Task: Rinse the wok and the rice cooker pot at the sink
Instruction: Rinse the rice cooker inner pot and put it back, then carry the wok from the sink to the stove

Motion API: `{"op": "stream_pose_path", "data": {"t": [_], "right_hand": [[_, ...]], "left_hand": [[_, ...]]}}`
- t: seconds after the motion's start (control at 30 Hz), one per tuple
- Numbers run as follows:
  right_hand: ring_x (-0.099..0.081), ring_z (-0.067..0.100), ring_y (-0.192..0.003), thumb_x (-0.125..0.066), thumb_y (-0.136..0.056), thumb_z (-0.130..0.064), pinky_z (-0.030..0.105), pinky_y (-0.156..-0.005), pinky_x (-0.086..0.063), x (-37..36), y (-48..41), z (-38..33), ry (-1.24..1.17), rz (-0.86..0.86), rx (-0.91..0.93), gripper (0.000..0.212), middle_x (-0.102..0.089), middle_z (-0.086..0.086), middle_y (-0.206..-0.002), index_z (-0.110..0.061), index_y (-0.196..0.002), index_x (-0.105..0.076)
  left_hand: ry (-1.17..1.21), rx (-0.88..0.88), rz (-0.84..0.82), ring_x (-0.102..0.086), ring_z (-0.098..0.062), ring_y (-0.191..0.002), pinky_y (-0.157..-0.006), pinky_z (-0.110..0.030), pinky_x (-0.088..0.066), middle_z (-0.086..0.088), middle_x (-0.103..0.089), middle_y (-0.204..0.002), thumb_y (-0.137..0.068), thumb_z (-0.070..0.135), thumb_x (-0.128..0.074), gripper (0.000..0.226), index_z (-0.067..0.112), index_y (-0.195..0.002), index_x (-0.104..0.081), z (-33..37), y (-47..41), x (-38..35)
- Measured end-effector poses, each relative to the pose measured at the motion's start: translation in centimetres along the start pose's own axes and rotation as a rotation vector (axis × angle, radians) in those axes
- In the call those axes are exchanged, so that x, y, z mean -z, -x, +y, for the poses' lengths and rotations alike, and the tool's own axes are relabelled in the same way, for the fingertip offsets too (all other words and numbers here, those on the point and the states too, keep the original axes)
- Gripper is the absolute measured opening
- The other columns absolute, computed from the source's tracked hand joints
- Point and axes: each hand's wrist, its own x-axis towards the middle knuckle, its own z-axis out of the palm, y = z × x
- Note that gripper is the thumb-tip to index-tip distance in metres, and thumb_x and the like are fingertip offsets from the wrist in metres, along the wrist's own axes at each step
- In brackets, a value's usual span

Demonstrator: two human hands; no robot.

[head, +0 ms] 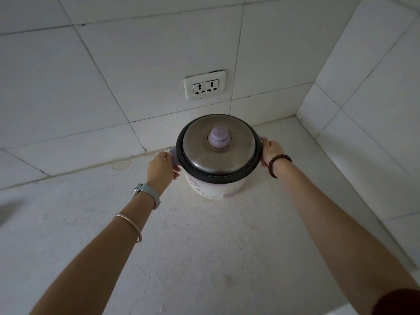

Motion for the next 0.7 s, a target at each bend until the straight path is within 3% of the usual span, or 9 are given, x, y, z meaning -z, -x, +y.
{"op": "stream_pose_path", "data": {"t": [0.07, 0.17, 0.23, 0.33, 0.4, 0.53, 0.63, 0.7], "right_hand": [[-0.053, 0.018, -0.063, -0.032, -0.101, -0.046, 0.030, -0.058, -0.047, 0.2, 1.2, 0.3, 0.004, 0.039, -0.017, 0.044, -0.060, 0.007, -0.080, -0.008, -0.113, -0.050], [-0.061, 0.025, -0.082, -0.040, -0.099, -0.041, 0.032, -0.066, -0.051, 1.0, 4.5, 1.0, -0.020, 0.163, 0.104, 0.039, -0.063, 0.011, -0.104, -0.009, -0.122, -0.040], [-0.059, 0.021, -0.084, -0.045, -0.098, -0.039, 0.021, -0.062, -0.044, 1.4, 7.5, 1.7, -0.007, 0.243, 0.283, 0.040, -0.061, 0.008, -0.104, -0.009, -0.124, -0.041], [-0.056, 0.013, -0.080, -0.050, -0.097, -0.034, 0.005, -0.058, -0.038, 1.1, 12.4, 2.5, 0.011, 0.282, 0.573, 0.035, -0.058, 0.005, -0.102, -0.008, -0.119, -0.047], [-0.056, 0.013, -0.082, -0.053, -0.096, -0.031, 0.006, -0.065, -0.041, 0.3, 15.7, 3.1, 0.018, 0.245, 0.721, 0.030, -0.059, 0.004, -0.101, -0.009, -0.116, -0.050], [-0.057, 0.015, -0.098, -0.053, -0.096, -0.031, 0.019, -0.082, -0.047, -1.9, 21.6, 5.0, 0.126, 0.094, 0.905, 0.033, -0.058, 0.004, -0.113, -0.013, -0.123, -0.051], [-0.053, 0.021, -0.107, -0.052, -0.096, -0.030, 0.027, -0.091, -0.044, -3.4, 25.2, 6.6, 0.214, -0.017, 1.003, 0.034, -0.053, -0.003, -0.120, -0.013, -0.126, -0.051], [-0.049, 0.021, -0.111, -0.052, -0.095, -0.028, 0.023, -0.096, -0.038, -4.0, 26.9, 7.5, 0.279, -0.084, 1.054, 0.037, -0.052, -0.005, -0.121, -0.012, -0.128, -0.052]], "left_hand": [[-0.137, -0.099, -0.002, -0.064, -0.024, -0.074, -0.070, -0.040, -0.059, -0.008, -0.067, -0.089, -0.104, 0.025, -0.040, 0.033, 0.008, -0.131, -0.050, -0.4, 1.2, 0.7], [-0.235, -0.245, 0.025, -0.058, -0.021, -0.088, -0.076, -0.038, -0.053, 0.000, -0.060, -0.098, -0.102, 0.026, -0.043, 0.036, 0.011, -0.136, -0.046, -1.4, 3.6, 2.2], [-0.250, -0.345, 0.031, -0.056, -0.017, -0.096, -0.081, -0.031, -0.047, -0.001, -0.058, -0.109, -0.101, 0.023, -0.046, 0.034, 0.011, -0.133, -0.049, -2.7, 5.1, 3.7], [-0.253, -0.465, 0.095, -0.060, -0.021, -0.105, -0.091, -0.036, -0.050, -0.008, -0.061, -0.117, -0.099, 0.020, -0.051, 0.029, 0.010, -0.126, -0.057, -5.6, 7.6, 6.8], [-0.268, -0.513, 0.139, -0.060, -0.022, -0.107, -0.092, -0.038, -0.051, -0.008, -0.061, -0.117, -0.098, 0.019, -0.053, 0.028, 0.010, -0.124, -0.059, -7.5, 9.6, 9.0], [-0.337, -0.590, 0.197, -0.059, -0.022, -0.109, -0.094, -0.036, -0.049, -0.008, -0.061, -0.120, -0.097, 0.020, -0.055, 0.029, 0.011, -0.125, -0.060, -11.3, 14.2, 13.2], [-0.402, -0.608, 0.251, -0.058, -0.026, -0.110, -0.094, -0.033, -0.046, -0.009, -0.061, -0.122, -0.096, 0.020, -0.057, 0.030, 0.012, -0.125, -0.060, -13.9, 17.7, 16.1], [-0.442, -0.597, 0.282, -0.058, -0.028, -0.111, -0.094, -0.034, -0.045, -0.010, -0.060, -0.123, -0.097, 0.020, -0.056, 0.030, 0.011, -0.126, -0.059, -15.2, 20.1, 17.5]]}}
